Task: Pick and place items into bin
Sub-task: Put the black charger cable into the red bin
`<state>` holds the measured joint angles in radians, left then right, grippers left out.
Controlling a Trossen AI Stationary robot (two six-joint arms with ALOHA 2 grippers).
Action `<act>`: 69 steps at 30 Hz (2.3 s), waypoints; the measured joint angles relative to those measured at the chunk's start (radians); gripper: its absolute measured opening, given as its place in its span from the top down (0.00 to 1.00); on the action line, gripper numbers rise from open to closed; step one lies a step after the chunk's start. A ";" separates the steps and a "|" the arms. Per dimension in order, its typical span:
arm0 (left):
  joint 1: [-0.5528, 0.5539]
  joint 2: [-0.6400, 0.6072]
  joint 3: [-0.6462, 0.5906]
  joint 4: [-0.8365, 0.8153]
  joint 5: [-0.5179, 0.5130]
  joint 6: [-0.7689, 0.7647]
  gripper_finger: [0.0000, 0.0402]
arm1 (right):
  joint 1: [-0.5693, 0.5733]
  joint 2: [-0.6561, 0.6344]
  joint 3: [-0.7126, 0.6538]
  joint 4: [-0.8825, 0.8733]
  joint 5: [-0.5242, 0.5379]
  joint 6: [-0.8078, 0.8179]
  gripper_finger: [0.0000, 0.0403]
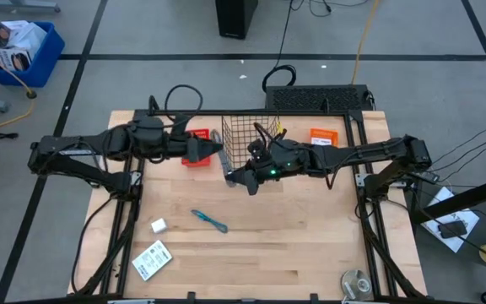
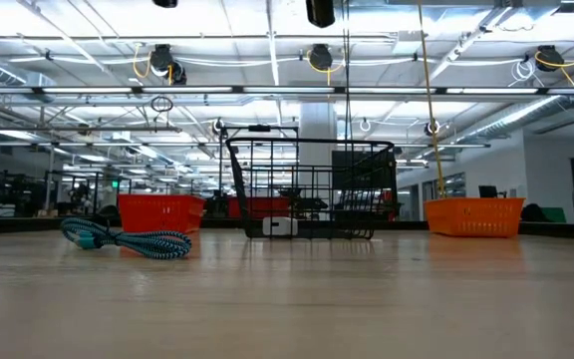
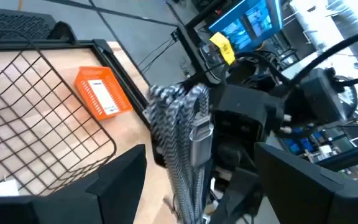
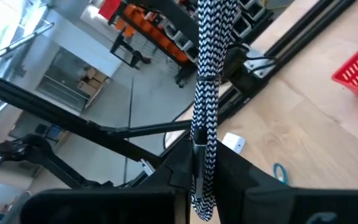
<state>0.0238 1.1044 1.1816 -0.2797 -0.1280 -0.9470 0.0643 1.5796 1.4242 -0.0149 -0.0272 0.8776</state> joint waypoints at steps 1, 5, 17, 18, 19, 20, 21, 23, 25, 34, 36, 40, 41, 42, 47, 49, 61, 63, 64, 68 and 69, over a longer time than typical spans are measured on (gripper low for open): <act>0.000 0.007 0.000 0.002 0.000 0.000 0.25 | 0.000 0.001 0.000 -0.004 0.001 0.000 0.93; 0.000 0.031 0.000 0.042 -0.001 0.001 0.30 | 0.000 0.002 0.000 -0.005 0.000 0.002 0.93; 0.005 0.020 0.000 0.042 -0.005 0.062 0.75 | -0.025 -0.006 0.001 0.002 -0.005 0.000 0.93; 0.007 0.021 0.000 0.042 -0.007 0.062 0.78 | -0.030 -0.006 0.001 0.004 -0.010 0.000 0.93; 0.009 0.022 0.000 0.043 -0.007 0.062 0.81 | -0.033 -0.006 0.001 0.009 -0.020 0.000 0.93; 0.011 0.021 0.000 0.043 -0.007 0.063 0.84 | -0.036 -0.006 0.001 0.016 -0.032 0.000 0.93; 0.012 0.021 0.000 0.043 -0.006 0.071 0.87 | -0.038 -0.006 0.001 0.022 -0.042 -0.003 0.92; 0.012 0.020 0.000 0.042 -0.001 0.097 0.92 | -0.040 -0.006 0.001 0.028 -0.054 -0.018 0.86; 0.017 0.008 0.000 0.021 0.027 0.119 0.95 | -0.040 -0.006 0.001 0.024 -0.052 -0.028 0.77; 0.091 -0.067 -0.001 -0.214 0.066 0.070 0.89 | -0.033 -0.047 0.000 -0.199 -0.047 -0.045 0.46; 0.112 -0.090 -0.001 -0.286 0.044 0.063 0.89 | -0.019 -0.077 0.001 -0.274 -0.021 -0.045 0.43; 0.168 -0.120 -0.001 -0.433 0.001 0.034 0.94 | 0.009 -0.133 0.001 -0.384 0.068 -0.061 0.41; 0.183 -0.123 -0.001 -0.473 -0.009 0.025 0.94 | 0.015 -0.146 0.000 -0.400 0.089 -0.060 0.41; 0.200 -0.124 -0.001 -0.503 -0.019 0.017 0.94 | 0.019 -0.163 0.001 -0.405 0.110 -0.063 0.41; 0.291 -0.088 -0.001 -0.562 -0.067 -0.013 0.90 | 0.043 -0.228 0.001 -0.451 0.188 -0.107 0.42; 0.329 -0.054 -0.001 -0.565 -0.054 0.005 0.89 | 0.049 -0.243 0.001 -0.448 0.189 -0.123 0.43; 0.488 0.229 0.000 -0.616 -0.035 0.142 0.92 | 0.083 -0.284 0.001 -0.494 0.184 -0.142 0.43; 0.513 0.274 0.000 -0.608 -0.031 0.168 0.88 | 0.090 -0.284 0.001 -0.498 0.183 -0.142 0.43; 0.525 0.293 0.000 -0.606 -0.024 0.168 0.87 | 0.094 -0.284 0.001 -0.498 0.183 -0.142 0.43; 0.568 0.364 0.000 -0.602 0.024 0.194 0.88 | 0.103 -0.284 0.001 -0.499 0.181 -0.146 0.44; 0.573 0.379 0.000 -0.603 0.024 0.197 0.90 | 0.103 -0.284 0.001 -0.499 0.182 -0.149 0.44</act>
<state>0.5963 1.4831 1.1812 -0.8829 -0.1040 -0.7502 0.1670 1.2961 1.4254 -0.5137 0.1547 0.7287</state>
